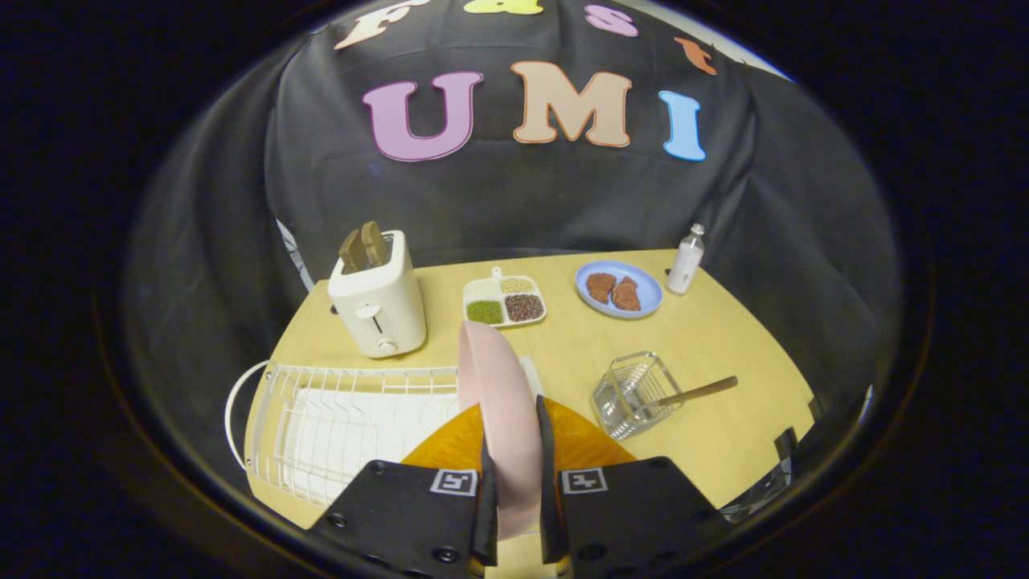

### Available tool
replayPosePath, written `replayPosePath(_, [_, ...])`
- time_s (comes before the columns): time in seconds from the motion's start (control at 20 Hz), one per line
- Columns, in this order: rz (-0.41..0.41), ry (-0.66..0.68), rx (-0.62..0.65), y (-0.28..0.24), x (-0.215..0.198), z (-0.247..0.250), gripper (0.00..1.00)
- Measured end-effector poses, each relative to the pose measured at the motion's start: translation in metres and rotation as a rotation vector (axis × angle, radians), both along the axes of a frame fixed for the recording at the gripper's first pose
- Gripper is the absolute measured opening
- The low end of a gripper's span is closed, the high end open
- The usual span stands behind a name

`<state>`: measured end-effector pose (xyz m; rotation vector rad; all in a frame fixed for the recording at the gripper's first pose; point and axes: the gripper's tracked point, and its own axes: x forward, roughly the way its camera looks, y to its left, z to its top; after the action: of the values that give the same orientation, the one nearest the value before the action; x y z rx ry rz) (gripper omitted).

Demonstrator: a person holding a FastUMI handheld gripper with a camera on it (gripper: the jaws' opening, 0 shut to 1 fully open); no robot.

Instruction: Take the plate from the dish rack, then take the spoon from the basket and place it into the plate.

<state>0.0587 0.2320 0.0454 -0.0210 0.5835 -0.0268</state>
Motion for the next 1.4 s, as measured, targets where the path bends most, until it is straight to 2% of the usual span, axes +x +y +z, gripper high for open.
replayPosePath(0.15, [0.023,-0.048,0.165,0.012,-0.005,0.032,0.21])
replayPosePath(0.25, [0.000,-0.093,0.208,0.001,-0.014,0.048,0.20])
replayPosePath(0.45, [-0.102,-0.172,0.242,-0.051,-0.037,0.068,0.20])
replayPosePath(0.6, [-0.226,-0.217,0.267,-0.105,-0.061,0.067,0.20])
replayPosePath(0.9, [-0.455,-0.208,0.319,-0.197,-0.096,0.020,0.20])
replayPosePath(1.25, [-0.624,-0.074,0.416,-0.240,-0.110,-0.072,0.20])
replayPosePath(1.4, [-0.659,0.004,0.466,-0.241,-0.112,-0.114,0.20])
